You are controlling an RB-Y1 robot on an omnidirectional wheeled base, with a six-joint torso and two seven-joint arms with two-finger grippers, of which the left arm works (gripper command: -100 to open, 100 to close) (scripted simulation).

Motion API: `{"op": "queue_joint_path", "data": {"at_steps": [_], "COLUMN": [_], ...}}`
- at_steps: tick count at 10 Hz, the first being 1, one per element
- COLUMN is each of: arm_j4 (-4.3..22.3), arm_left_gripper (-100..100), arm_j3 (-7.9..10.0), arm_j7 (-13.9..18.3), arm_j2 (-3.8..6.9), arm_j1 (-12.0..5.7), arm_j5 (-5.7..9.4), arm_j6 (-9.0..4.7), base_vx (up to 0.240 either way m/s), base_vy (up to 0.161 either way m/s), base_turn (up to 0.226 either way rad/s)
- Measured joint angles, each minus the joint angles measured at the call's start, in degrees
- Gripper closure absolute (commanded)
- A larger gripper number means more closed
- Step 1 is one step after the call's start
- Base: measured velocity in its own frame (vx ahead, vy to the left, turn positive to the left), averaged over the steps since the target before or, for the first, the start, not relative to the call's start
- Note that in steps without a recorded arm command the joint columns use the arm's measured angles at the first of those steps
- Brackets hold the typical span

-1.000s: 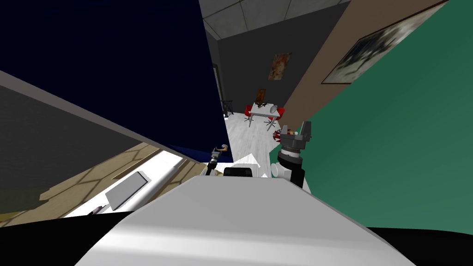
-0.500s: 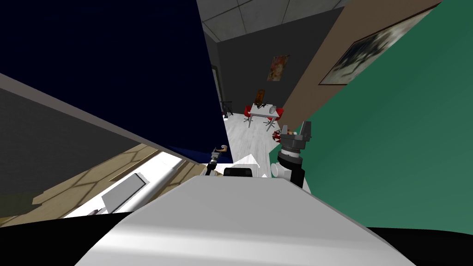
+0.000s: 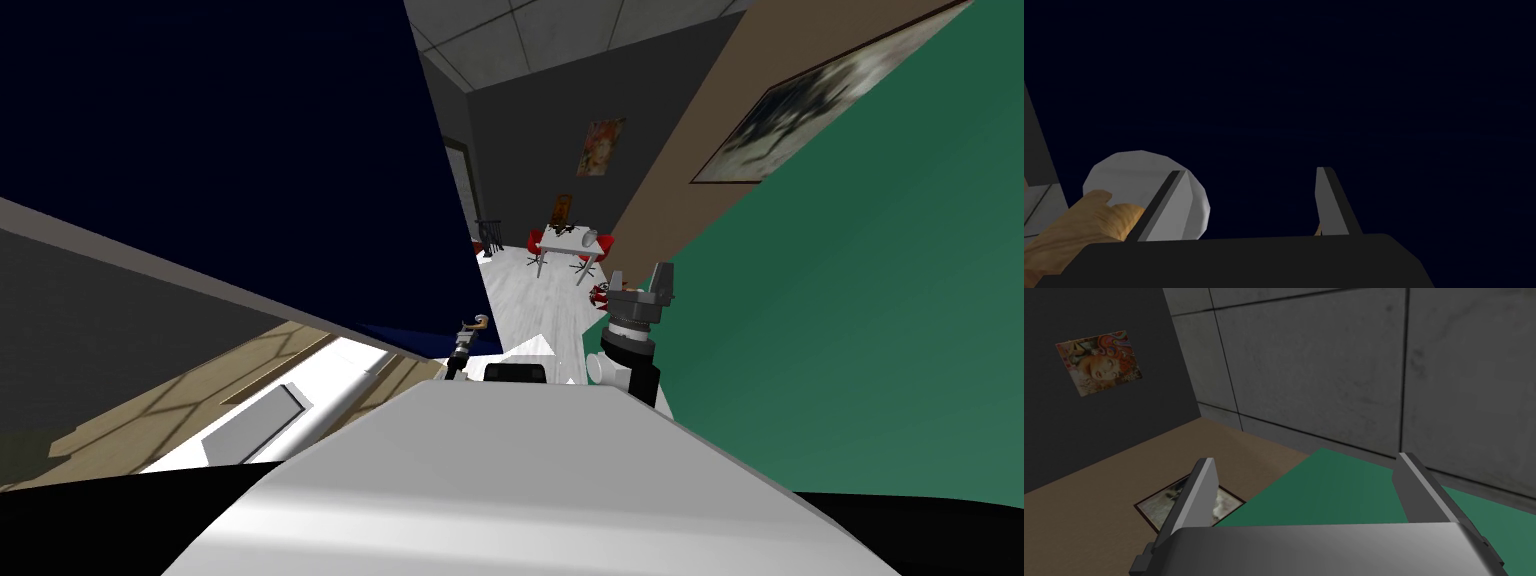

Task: Push the door open

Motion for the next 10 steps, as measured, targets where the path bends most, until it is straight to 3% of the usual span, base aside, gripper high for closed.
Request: {"op": "queue_joint_path", "data": {"at_steps": [1, 4, 5, 8, 10], "arm_j4": [1.4, 0.5, 2.1, -0.3, 0.4], "arm_left_gripper": [100, 100, 100, 100, 100], "arm_j3": [0.33, 0.43, 0.87, 0.75, 0.98], "arm_j7": [-0.2, 2.9, 3.8, 6.0, 7.6], "arm_j2": [-0.09, 0.40, 0.54, 0.01, 0.54], "arm_j1": [-1.06, -0.02, -0.67, 0.55, -0.19], "arm_j5": [0.25, 1.43, 2.12, 2.87, 3.53], "arm_j6": [-0.81, -0.28, -1.01, 0.44, 0.62], "base_vx": [0.065, 0.062, 0.052, 0.061, 0.032], "base_vy": [-0.022, -0.019, -0.019, -0.026, -0.005], "base_turn": [-0.031, 0.001, -0.018, -0.006, -0.002]}}
